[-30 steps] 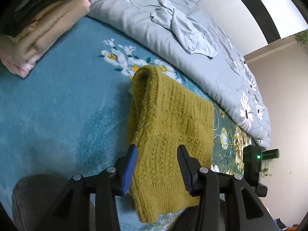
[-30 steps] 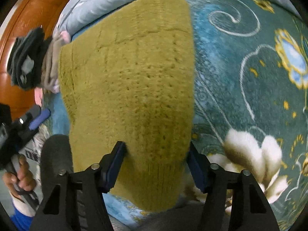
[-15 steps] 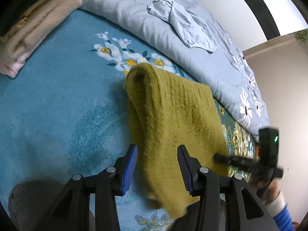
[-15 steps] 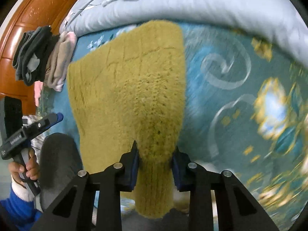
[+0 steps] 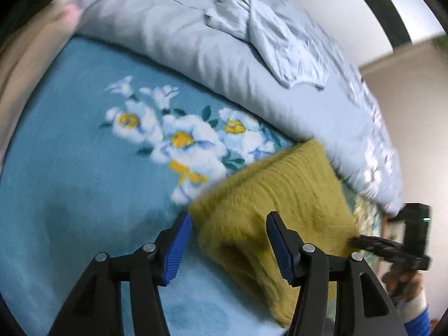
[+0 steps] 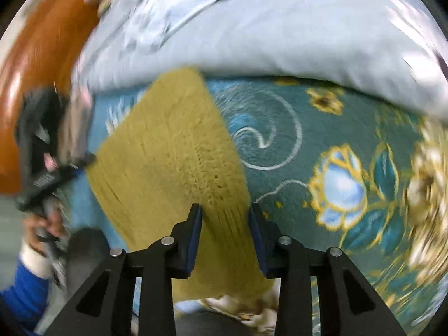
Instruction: Fold clothes
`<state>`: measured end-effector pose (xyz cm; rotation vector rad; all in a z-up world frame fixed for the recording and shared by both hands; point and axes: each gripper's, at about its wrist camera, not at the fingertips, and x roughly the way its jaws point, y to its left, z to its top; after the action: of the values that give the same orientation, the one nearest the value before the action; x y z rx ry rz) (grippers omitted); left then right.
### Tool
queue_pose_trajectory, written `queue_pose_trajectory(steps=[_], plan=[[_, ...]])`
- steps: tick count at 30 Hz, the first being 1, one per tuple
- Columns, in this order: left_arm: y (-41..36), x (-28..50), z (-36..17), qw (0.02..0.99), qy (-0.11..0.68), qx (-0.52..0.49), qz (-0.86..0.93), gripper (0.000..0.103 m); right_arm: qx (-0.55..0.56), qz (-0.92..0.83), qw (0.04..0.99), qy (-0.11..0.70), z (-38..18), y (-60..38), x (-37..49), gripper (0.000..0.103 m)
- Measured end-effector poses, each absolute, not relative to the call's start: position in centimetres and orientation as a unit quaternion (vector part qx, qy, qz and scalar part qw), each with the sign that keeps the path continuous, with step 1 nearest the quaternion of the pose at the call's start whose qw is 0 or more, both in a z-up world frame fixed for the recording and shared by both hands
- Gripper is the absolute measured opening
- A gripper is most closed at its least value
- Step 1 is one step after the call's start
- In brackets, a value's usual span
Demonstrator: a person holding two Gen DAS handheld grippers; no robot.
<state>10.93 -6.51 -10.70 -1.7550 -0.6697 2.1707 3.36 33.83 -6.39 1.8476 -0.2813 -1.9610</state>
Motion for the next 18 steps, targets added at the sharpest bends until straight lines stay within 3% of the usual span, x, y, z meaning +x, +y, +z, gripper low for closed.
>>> queue_pose_trajectory(steps=[3, 7, 15, 18], plan=[[-5.7, 9.3, -12.4, 0.168, -0.216, -0.623, 0.733, 0.06, 0.64, -0.719, 0.194, -0.19, -6.5, 37.5, 5.8, 0.055], [-5.5, 7.9, -14.1, 0.195, -0.231, -0.633, 0.713, 0.064, 0.638, -0.695, 0.153, -0.294, -10.0, 40.3, 8.9, 0.063], [-5.1, 6.4, -15.9, 0.239, -0.266, -0.649, 0.671, 0.074, 0.64, -0.661, 0.131, -0.369, -14.0, 39.8, 9.8, 0.064], [-4.7, 6.2, -16.1, 0.246, -0.263, -0.652, 0.667, 0.078, 0.64, -0.657, 0.131, -0.376, -14.5, 38.9, 9.4, 0.07]])
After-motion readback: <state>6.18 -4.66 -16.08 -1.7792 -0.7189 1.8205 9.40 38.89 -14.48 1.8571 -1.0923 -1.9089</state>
